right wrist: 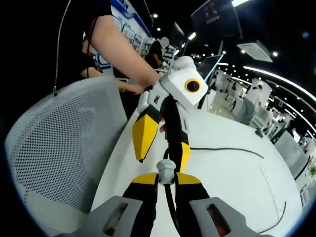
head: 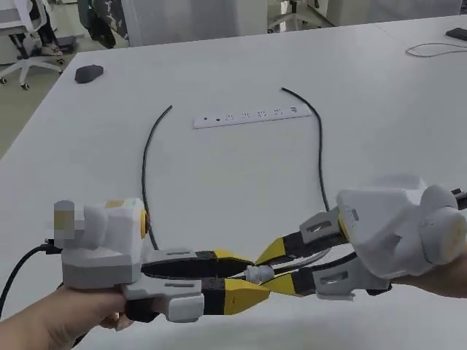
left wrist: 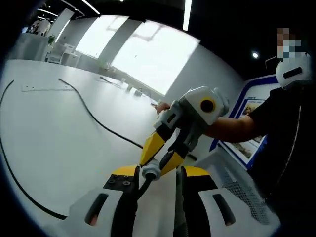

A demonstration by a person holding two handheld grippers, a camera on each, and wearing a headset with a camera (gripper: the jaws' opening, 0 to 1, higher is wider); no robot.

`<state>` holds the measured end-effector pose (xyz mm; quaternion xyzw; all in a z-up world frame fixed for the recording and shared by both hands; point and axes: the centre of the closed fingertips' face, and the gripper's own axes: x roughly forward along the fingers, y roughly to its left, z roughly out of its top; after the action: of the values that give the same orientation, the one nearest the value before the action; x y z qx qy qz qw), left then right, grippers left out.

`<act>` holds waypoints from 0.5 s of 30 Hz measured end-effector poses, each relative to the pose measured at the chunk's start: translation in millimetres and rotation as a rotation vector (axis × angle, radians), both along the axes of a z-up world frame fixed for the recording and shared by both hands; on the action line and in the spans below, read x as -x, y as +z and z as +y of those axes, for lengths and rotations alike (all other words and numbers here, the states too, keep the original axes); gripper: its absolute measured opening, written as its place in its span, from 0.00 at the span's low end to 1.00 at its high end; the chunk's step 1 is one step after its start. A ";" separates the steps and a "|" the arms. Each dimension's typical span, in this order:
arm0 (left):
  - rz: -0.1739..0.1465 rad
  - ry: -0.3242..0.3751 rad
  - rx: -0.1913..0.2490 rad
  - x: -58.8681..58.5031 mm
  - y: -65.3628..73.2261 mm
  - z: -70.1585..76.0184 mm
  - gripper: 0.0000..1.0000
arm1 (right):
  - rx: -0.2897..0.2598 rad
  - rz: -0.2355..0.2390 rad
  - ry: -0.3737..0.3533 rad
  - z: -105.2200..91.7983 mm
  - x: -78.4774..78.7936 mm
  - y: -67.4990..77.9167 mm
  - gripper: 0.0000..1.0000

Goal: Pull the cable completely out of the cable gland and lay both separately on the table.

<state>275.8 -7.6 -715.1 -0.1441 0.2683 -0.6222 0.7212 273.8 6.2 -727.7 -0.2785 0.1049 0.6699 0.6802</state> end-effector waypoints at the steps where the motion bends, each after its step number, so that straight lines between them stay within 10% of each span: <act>1: 0.001 -0.003 -0.008 1.1 -0.2 -0.5 0.33 | -0.002 -0.003 -0.001 -0.2 0.7 0.8 0.07; 15: 0.019 0.001 -0.025 0.0 -0.9 -2.6 0.19 | -0.029 -0.008 0.015 -3.3 4.0 6.1 0.07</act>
<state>275.7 -10.1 -716.0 -0.1412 0.2827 -0.6168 0.7209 269.8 2.8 -721.6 -0.2718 0.0902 0.6754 0.6796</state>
